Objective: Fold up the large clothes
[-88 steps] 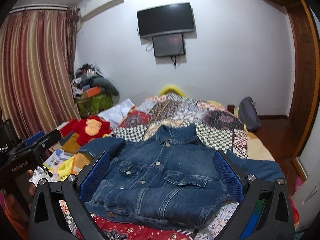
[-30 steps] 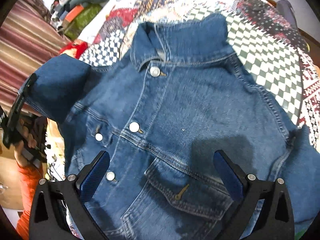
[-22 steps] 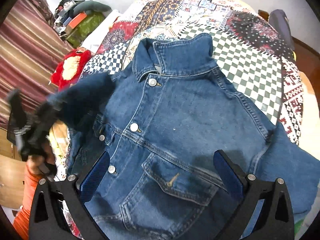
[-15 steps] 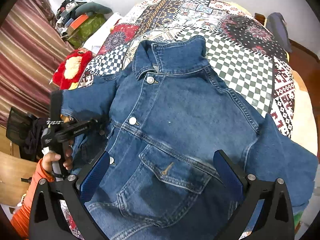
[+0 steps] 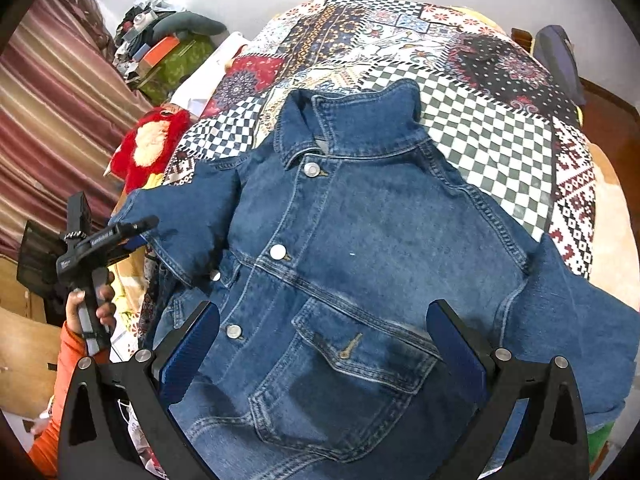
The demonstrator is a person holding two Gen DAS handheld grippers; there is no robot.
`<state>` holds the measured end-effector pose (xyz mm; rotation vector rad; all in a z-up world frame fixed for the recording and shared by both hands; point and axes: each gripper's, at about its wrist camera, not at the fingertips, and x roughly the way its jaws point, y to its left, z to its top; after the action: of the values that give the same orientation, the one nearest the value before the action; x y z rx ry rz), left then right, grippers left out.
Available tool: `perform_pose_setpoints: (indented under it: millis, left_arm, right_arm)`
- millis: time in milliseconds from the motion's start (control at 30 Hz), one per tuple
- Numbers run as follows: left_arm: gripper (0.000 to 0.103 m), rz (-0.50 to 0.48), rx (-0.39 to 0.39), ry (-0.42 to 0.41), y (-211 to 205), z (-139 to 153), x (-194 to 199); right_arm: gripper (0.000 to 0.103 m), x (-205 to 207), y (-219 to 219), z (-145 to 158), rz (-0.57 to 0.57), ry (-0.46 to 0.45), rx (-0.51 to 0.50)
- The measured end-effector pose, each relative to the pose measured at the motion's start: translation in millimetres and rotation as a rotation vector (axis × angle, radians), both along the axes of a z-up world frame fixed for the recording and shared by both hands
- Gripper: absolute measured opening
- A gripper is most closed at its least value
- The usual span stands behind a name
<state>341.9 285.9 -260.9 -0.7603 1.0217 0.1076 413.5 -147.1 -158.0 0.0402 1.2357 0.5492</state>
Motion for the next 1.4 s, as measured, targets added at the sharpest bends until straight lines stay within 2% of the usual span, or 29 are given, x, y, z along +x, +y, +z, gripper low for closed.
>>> perform_pose_setpoints:
  millis: [67, 133, 167, 200, 300, 400, 500, 633, 700, 800, 900, 1033, 1233, 1333, 1367, 1400]
  left_arm:
    - [0.065, 0.049, 0.022, 0.014, 15.8, -4.3, -2.4]
    - [0.059, 0.069, 0.01, -0.005, 22.2, -2.8, -3.0]
    - [0.051, 0.075, 0.027, -0.012, 23.7, 0.5, -5.1]
    - [0.042, 0.068, 0.067, -0.025, 21.4, 6.4, -5.0]
    - [0.022, 0.021, 0.208, -0.079, 7.7, 30.9, -1.9]
    - [0.016, -0.025, 0.293, -0.155, -15.2, 63.0, 1.7]
    - [0.013, -0.074, 0.352, -0.235, -45.6, 98.6, 10.6]
    - [0.012, -0.171, 0.381, -0.361, -99.7, 145.1, 24.2]
    - [0.012, -0.232, 0.382, -0.414, -130.6, 162.5, 30.9]
    - [0.012, -0.329, 0.373, -0.448, -172.4, 173.7, 42.7]
    - [0.013, -0.442, 0.372, -0.434, -216.6, 166.9, 53.9]
    - [0.013, -0.597, 0.368, -0.353, -270.9, 131.7, 61.4]
    - [0.013, -0.798, 0.279, -0.193, -326.0, 74.7, 57.5]
    - [0.013, -0.84, 0.273, -0.161, -337.2, 66.4, 47.3]
    - [0.017, -0.843, 0.278, -0.161, -337.2, 66.5, 44.0]
    - [0.025, -0.838, 0.285, -0.169, -333.6, 68.5, 40.7]
  right_arm:
    - [0.103, 0.6, 2.2, -1.1, 0.002, -0.001, -0.003]
    - [0.103, 1.8, 2.7, -2.3, -0.001, -0.001, -0.008]
    - [0.103, 2.5, 2.7, -3.3, -0.004, 0.0, -0.011]
    - [0.103, 3.3, 2.3, -4.7, -0.008, 0.003, -0.013]
    - [0.103, 5.6, -0.3, -7.6, -0.022, 0.014, -0.014]
    - [0.103, 7.0, -3.4, -7.5, -0.032, 0.016, -0.006]
    - [0.103, 7.4, -7.9, -2.5, -0.044, -0.007, -0.004]
    - [0.103, 6.0, -16.3, 6.0, -0.052, -0.023, 0.023]
    - [0.103, 4.1, -23.5, 11.6, -0.058, -0.034, 0.039]
    - [0.103, 1.2, -36.5, 17.9, -0.075, -0.046, 0.053]
    - [0.103, -0.3, -50.7, 21.9, -0.095, -0.042, 0.07]
    - [0.103, -3.8, -72.5, 23.1, -0.122, -0.03, 0.08]
    - [0.103, -6.9, -94.8, 19.6, -0.155, -0.007, 0.08]
    - [0.103, -6.1, -96.5, 14.6, -0.16, 0.019, 0.096]
    - [0.103, -4.8, -95.9, 12.8, -0.162, 0.027, 0.097]
    - [0.103, -3.1, -94.7, 10.5, -0.162, 0.037, 0.099]
